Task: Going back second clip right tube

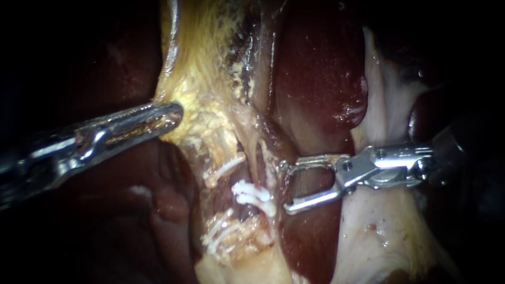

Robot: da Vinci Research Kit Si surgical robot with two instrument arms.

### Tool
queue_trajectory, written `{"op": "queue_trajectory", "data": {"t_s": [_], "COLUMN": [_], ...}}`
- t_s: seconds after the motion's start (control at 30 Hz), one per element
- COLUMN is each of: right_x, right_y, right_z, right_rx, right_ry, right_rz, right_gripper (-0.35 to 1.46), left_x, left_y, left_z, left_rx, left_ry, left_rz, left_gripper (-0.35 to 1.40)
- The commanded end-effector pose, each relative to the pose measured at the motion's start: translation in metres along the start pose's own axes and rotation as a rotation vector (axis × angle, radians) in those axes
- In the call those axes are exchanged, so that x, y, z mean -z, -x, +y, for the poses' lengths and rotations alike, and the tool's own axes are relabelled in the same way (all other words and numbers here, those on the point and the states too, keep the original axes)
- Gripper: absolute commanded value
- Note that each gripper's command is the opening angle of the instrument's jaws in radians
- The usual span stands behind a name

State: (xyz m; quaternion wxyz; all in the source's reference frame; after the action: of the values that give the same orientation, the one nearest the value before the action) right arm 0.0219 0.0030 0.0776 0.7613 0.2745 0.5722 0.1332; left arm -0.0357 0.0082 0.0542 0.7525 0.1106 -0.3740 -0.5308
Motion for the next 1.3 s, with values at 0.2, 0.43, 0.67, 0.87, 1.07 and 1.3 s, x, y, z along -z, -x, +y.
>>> {"op": "queue_trajectory", "data": {"t_s": [0.2, 0.43, 0.67, 0.87, 1.07, 1.3], "right_x": [-0.0009, 0.0023, 0.0057, 0.0071, 0.007, 0.0069], "right_y": [0.0001, -0.0028, -0.006, -0.0076, -0.0076, -0.0077], "right_z": [-0.0002, -0.0007, -0.0011, -0.001, -0.0011, -0.0011], "right_rx": [0.001, 0.167, 0.264, 0.281, 0.281, 0.281], "right_ry": [-0.014, -0.029, -0.004, 0.007, 0.007, 0.008], "right_rz": [0.002, 0.004, 0.007, 0.033, 0.033, 0.039], "right_gripper": [0.6, 0.6, 0.6, 0.6, 0.6, 0.6], "left_x": [0.0, 0.0001, -0.0003, -0.0018, -0.0058, -0.01], "left_y": [0.0, 0.0, -0.0004, -0.0017, -0.0053, -0.0069], "left_z": [0.0, 0.0, -0.0002, 0.0001, 0.0011, 0.0009], "left_rx": [0.0, 0.0, -0.001, -0.007, -0.013, -0.019], "left_ry": [0.0, 0.0, 0.003, 0.013, 0.007, 0.0], "left_rz": [0.0, 0.0, -0.003, -0.005, 0.035, 0.056], "left_gripper": [-0.35, -0.35, -0.35, -0.35, -0.35, -0.35]}}
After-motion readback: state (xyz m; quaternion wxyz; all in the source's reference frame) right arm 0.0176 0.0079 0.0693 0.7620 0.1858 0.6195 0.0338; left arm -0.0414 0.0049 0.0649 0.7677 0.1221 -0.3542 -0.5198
